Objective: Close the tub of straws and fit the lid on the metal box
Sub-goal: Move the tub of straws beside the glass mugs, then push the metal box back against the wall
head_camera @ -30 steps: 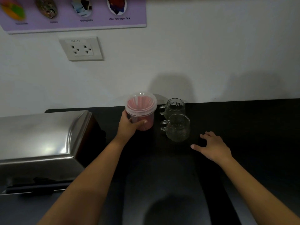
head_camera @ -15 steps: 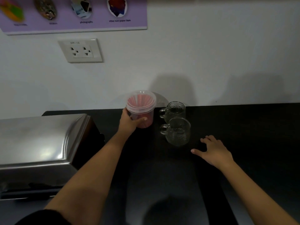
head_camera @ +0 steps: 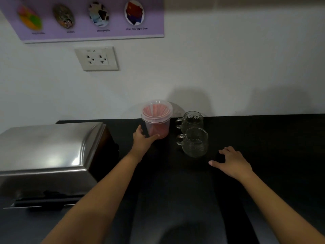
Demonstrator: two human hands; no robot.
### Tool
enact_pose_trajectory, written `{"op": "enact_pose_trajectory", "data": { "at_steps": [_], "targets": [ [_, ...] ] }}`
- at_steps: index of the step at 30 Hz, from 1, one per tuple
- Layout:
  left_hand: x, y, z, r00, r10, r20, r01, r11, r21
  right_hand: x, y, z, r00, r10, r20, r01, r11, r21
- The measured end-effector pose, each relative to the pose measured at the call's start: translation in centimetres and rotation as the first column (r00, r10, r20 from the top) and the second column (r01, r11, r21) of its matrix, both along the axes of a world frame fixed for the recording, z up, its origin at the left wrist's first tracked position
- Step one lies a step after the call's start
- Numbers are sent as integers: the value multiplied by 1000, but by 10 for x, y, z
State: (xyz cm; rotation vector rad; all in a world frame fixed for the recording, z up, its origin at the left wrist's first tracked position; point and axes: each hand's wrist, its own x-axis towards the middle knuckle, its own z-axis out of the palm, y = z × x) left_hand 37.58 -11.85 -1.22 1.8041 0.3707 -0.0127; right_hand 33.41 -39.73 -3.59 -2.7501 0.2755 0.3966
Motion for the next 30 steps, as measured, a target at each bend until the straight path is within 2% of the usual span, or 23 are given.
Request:
{"op": "enact_pose_trajectory", "data": {
  "at_steps": [3,7,13,17,22,26,30],
  "targets": [
    [-15,-4,2,1000,27,-2,-27,1000,-2,-1,2,3,1000,-22,-2,22,1000,4],
    [-34,-6,12,996,-16,-84,13,999,-36,-12,3,4,999,-32,7,31,996,78],
    [-73,-7,29,977,-184,-107,183,983,-19,-43,10,18,962,-190,194,123,942,313],
    [-98,-4,41,953,-277,-126,286,956,58,-62,25,38,944,-159,290,42,927,372],
    [-123,8,69,948,-318,-2,316,943,106,-77,61,67,923,-82,377,-105,886,451],
    [-140,27,96,943,-308,122,277,935,219,-84,96,93,898,-51,438,-220,810,544],
    [-158,50,122,914,-296,279,241,946,215,-89,127,122,878,-31,477,-303,735,606]
  ]
}}
